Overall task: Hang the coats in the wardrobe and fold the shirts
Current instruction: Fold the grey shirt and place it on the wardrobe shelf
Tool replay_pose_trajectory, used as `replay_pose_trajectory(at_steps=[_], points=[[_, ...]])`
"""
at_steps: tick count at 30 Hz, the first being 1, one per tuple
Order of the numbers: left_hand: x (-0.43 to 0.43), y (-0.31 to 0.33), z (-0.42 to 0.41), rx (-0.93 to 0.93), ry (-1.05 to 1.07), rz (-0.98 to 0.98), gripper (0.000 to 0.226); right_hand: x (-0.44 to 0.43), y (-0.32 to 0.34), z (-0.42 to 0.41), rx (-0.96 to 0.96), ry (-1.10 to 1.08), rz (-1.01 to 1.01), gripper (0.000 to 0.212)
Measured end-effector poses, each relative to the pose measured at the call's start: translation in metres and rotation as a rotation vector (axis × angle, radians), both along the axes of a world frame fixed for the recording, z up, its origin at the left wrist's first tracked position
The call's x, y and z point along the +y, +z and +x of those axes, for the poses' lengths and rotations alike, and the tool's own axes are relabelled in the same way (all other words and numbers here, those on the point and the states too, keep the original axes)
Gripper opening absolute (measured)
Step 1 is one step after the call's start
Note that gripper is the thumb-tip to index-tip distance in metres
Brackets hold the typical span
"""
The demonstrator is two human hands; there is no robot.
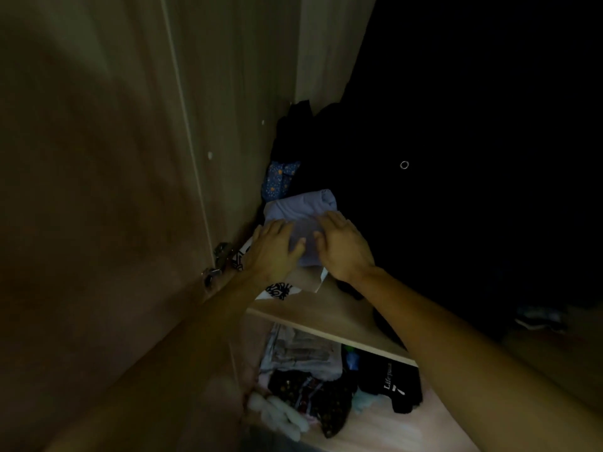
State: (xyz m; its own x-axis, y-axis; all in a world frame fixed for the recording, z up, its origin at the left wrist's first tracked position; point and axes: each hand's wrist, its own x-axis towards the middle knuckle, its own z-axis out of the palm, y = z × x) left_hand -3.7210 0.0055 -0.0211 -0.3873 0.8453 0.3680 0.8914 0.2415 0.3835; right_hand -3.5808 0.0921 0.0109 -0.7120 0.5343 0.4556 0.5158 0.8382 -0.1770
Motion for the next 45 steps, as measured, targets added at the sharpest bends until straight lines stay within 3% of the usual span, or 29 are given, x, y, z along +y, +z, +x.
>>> replay_pose_trajectory(at_steps=[4, 9, 21, 33, 39, 45], points=[[-0.046, 0.027, 0.031, -0.091, -0.060, 0.133, 0.076, -0.037, 0.021, 0.039, 0.089, 0.008, -0.052, 0.036], [-0.116, 0.044, 0.092, 0.034, -0.023, 0.251, 0.062, -0.102, 0.033, 0.095, 0.123, 0.046, -0.069, 0.034], [-0.276, 0.085, 0.174, 0.212, 0.123, 0.113, 0.034, -0.241, 0.066, 0.167, 0.071, 0.075, -0.066, 0.044], [-0.434, 0.136, 0.151, 0.248, 0.162, 0.158, 0.038, -0.392, 0.094, 0.109, 0.147, 0.130, -0.180, 0.047], [-0.506, 0.164, 0.092, 0.299, 0.349, 0.252, 0.044, -0.463, 0.104, 0.071, 0.140, 0.144, -0.219, 0.047], [-0.511, 0.190, 0.056, 0.281, 0.388, 0.077, 0.065, -0.508, 0.125, 0.062, 0.098, 0.113, -0.142, 0.045]])
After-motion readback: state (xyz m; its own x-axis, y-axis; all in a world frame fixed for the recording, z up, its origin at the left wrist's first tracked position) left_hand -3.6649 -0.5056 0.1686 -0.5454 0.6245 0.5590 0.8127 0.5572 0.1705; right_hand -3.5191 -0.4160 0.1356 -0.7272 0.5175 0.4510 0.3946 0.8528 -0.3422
